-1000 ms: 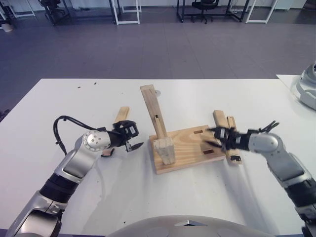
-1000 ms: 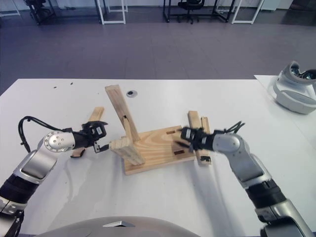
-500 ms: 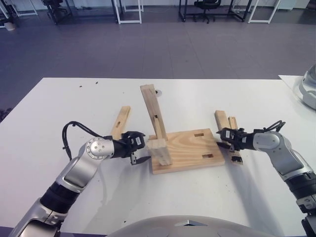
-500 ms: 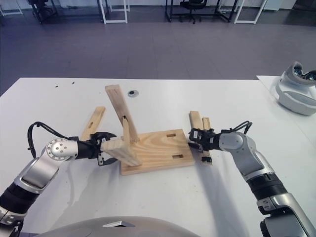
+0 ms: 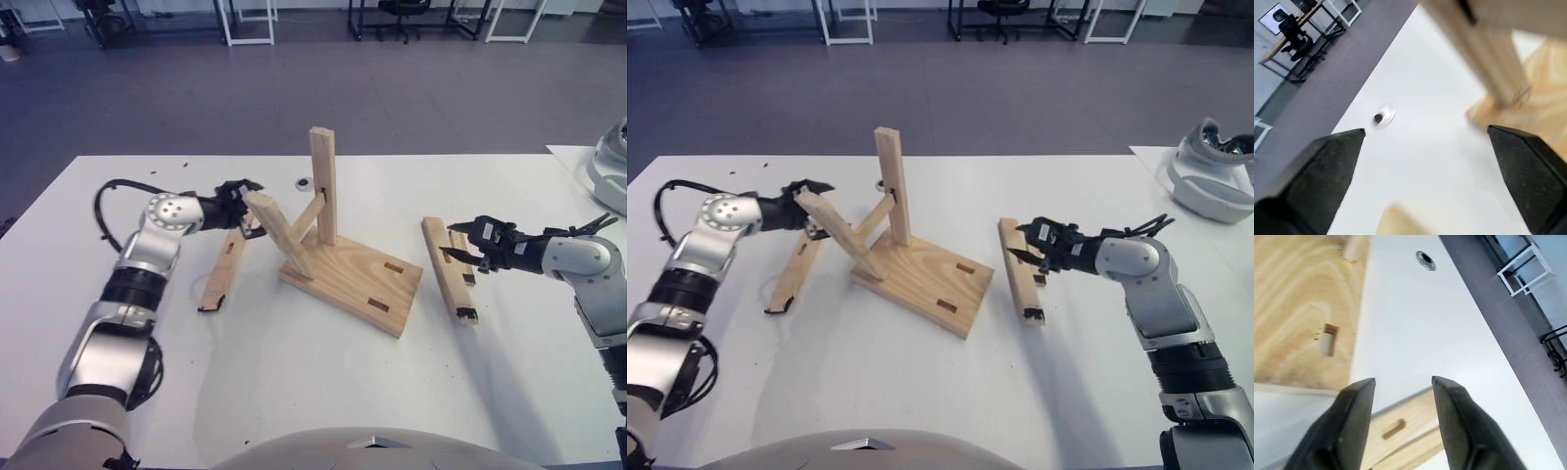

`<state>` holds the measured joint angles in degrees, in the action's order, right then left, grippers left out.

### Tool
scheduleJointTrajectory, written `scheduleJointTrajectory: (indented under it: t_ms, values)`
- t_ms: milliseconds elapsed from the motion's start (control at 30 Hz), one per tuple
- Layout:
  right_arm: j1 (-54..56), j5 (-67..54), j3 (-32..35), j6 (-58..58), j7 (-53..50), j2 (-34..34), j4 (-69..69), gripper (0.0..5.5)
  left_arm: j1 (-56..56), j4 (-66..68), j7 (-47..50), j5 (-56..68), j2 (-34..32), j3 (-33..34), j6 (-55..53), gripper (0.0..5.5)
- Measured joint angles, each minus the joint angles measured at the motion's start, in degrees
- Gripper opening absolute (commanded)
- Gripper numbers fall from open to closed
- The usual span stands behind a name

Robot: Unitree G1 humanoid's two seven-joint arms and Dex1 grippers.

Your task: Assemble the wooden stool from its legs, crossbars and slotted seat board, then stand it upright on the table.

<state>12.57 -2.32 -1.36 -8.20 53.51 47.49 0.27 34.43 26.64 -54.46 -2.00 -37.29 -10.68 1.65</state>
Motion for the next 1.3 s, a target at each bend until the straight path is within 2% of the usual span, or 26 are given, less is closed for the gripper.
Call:
scheduleJointTrajectory:
  t_ms: [100, 200, 300, 367, 500, 633, 767, 900, 967, 1067, 1300]
  values:
    - [4.53, 2.54, -3.17, 3.67, -3.17, -4.64, 7.41, 2.12, -9.59, -10.15, -4.99, -0.12, -4.80, -0.70, -0.63, 4.61]
    - [11.43, 7.06, -6.62, 9.49, -7.90, -9.96, 21.93, 2.12, -17.39, -22.54, -9.38, 1.98, -8.43, -0.92, -5.45, 4.61]
    - [15.42, 9.26, -10.30, 16.81, -7.08, -13.34, 34.47, 2.12, -19.31, -28.41, -7.84, 0.87, -6.64, -3.37, -10.20, 4.61]
    - [15.14, 8.82, -11.78, 19.38, -2.98, -14.54, 37.25, 2.12, -17.82, -24.74, 0.45, -5.60, -1.03, -6.76, -10.08, 4.61]
    - [12.80, 6.59, -11.85, 20.63, 0.90, -14.61, 33.88, 2.12, -11.80, -13.98, 13.76, -10.08, 10.88, -8.71, -8.60, 4.61]
    - [5.40, 4.65, -10.69, 17.31, 0.51, -14.37, 23.37, 2.12, -8.14, -4.07, 21.33, -11.17, 15.61, -7.47, -4.72, 4.61]
    - [-0.41, 4.39, -9.63, 11.99, -4.31, -15.91, 14.76, 2.12, -6.45, 0.77, 23.81, -9.44, 18.00, -4.85, -1.79, 4.61]
    - [-3.63, 4.11, -3.18, 5.07, -14.64, -18.09, 7.69, 2.12, -7.59, -2.18, 23.26, -6.83, 18.49, -3.12, -0.16, 4.61]
    - [-3.76, 1.26, 6.00, -0.32, -20.84, -17.04, 7.04, 2.12, -11.29, -7.79, 22.60, -5.23, 16.28, -0.88, -1.46, 4.61]
    - [-4.61, -4.37, 14.68, -6.36, -25.99, -17.88, 8.10, 2.12, -16.60, -16.65, 21.78, -3.64, 14.13, 1.44, -5.17, 4.61]
    - [-4.52, -8.96, 16.46, -12.38, -26.70, -21.26, 14.12, 2.12, -19.02, -23.46, 21.69, -2.66, 14.63, 1.56, -10.41, 4.61]
